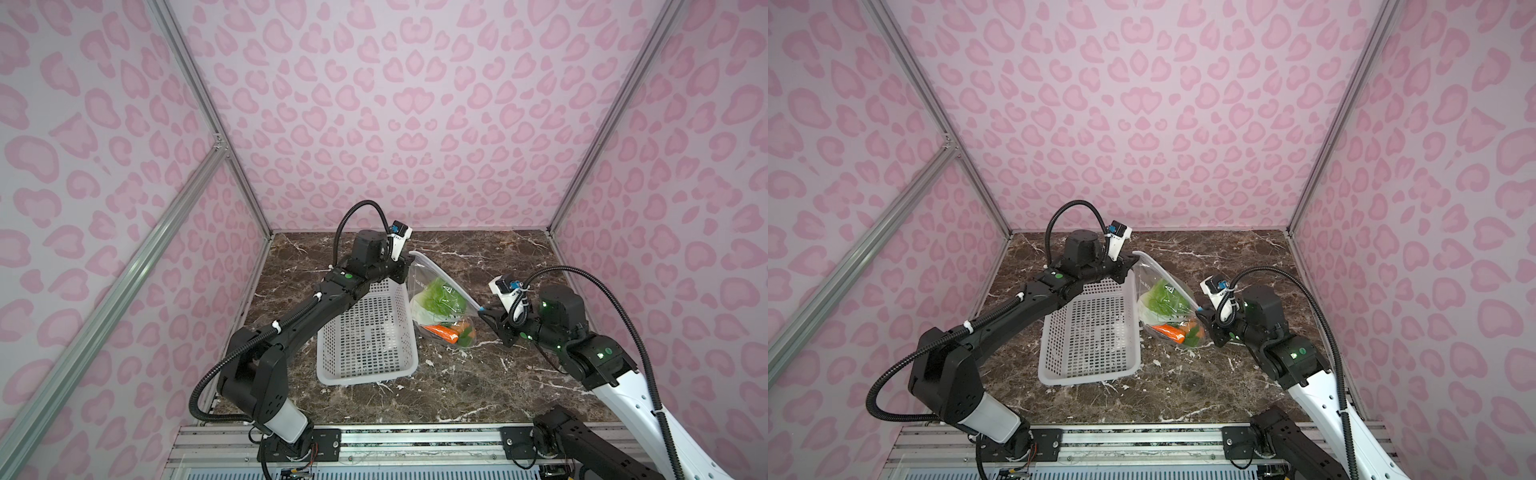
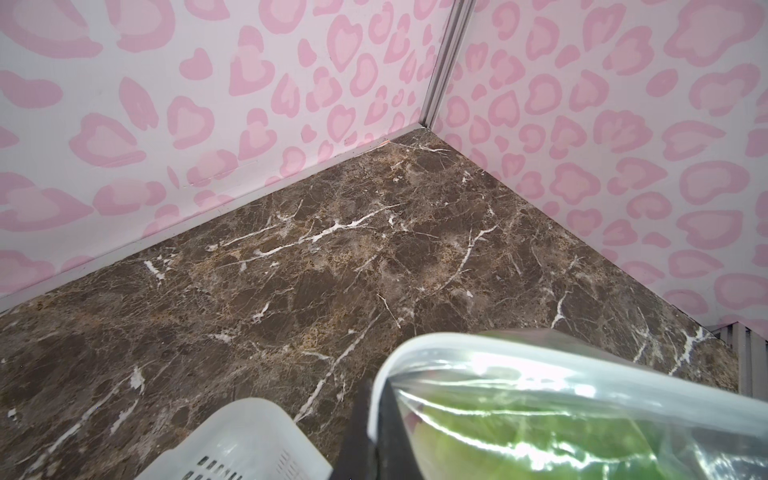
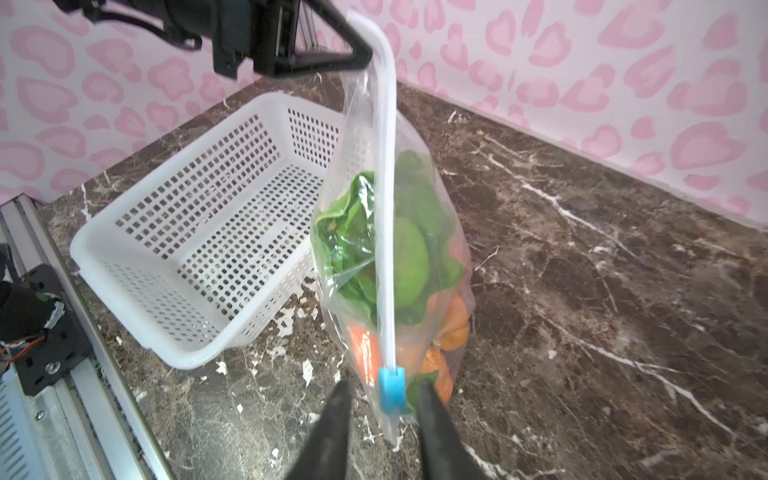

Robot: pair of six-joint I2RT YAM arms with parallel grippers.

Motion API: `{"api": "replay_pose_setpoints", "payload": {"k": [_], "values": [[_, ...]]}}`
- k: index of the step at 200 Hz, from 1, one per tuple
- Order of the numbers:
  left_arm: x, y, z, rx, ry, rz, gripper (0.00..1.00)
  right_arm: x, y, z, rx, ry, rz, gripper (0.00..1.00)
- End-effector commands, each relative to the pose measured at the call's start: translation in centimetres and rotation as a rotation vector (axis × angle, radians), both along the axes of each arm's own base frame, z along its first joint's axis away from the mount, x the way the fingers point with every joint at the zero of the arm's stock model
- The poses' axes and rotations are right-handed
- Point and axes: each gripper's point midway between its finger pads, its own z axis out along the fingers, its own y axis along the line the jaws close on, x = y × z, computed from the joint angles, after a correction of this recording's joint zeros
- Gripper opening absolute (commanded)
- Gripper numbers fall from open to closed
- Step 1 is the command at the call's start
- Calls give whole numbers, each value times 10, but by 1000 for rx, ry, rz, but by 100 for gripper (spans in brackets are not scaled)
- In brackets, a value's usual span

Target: Place the food in the zip-top bag and seal the zipper

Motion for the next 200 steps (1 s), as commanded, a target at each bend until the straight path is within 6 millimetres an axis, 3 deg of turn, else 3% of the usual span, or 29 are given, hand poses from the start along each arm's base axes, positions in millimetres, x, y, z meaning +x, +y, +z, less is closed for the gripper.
{"api": "replay_pose_setpoints", "payload": {"k": [1, 16, 35, 87, 114, 133, 188, 200], "values": [[-7, -9, 18, -67, -37, -58, 4, 7, 2, 28, 62, -50, -24, 76], [-11, -11, 18, -71, -34, -73, 4, 16, 3, 44, 75, -82, -46, 80], [-16, -14, 21, -75, -36, -87, 3, 31, 8, 47, 69, -95, -52, 80], [-24, -18, 24, -80, -32, -105, 3, 62, 50, 29, 85, -61, 9, 80], [-27, -20, 24, -86, -22, -114, 3, 74, 68, 8, 19, -52, 5, 76], [-31, -21, 23, -93, -11, -123, 3, 88, 70, -7, -26, -33, -35, 64], [-44, -17, 30, -118, 0, -121, 3, 101, 85, -15, 15, 0, -38, 1], [-45, -14, 31, -117, 1, -112, 9, 100, 88, -13, 21, 6, -31, 0]]}}
